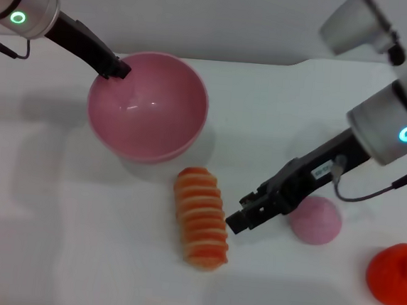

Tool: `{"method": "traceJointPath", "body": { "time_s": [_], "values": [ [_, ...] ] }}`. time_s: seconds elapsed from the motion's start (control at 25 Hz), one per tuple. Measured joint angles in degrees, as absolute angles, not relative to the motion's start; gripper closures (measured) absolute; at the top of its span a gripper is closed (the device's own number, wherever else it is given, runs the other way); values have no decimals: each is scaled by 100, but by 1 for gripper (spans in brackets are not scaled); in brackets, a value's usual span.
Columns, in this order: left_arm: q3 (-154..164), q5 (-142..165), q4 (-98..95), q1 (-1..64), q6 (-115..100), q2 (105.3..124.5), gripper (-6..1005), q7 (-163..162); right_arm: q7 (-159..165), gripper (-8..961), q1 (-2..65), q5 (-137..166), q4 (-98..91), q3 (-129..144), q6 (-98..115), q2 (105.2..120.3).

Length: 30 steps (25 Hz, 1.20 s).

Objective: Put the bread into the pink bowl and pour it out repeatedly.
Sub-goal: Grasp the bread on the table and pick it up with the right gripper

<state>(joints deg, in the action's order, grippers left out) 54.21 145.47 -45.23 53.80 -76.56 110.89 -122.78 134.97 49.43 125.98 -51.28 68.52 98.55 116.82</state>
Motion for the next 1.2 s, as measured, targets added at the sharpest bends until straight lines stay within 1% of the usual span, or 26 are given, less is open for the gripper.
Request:
{"method": "traceJointPath", "body": {
  "time_s": [0.16, 0.24, 0.72, 1.0, 1.2],
  "values": [
    [5422, 14548, -4606, 5325, -7640, 11124, 918, -12278, 13243, 362, 4889, 12958, -5050, 6963, 9431, 11867],
    [5431, 14546, -4618, 5310, -7618, 11134, 918, -12278, 13114, 361, 4864, 12924, -4927, 7159, 9195, 11890],
    [5456, 14554, -4623, 5272, -7591, 11244, 917, -12139, 12809, 343, 4950, 11870, -4535, 8764, 7778, 11913],
    [5463, 14556, -4623, 5222, -7592, 11241, 917, -12129, 12846, 331, 4944, 11771, -4481, 8920, 7557, 11923],
    [5459, 14556, -4623, 5200, -7594, 11203, 916, -12128, 12874, 332, 4965, 11798, -4271, 8878, 7520, 11899]
  ]
}}
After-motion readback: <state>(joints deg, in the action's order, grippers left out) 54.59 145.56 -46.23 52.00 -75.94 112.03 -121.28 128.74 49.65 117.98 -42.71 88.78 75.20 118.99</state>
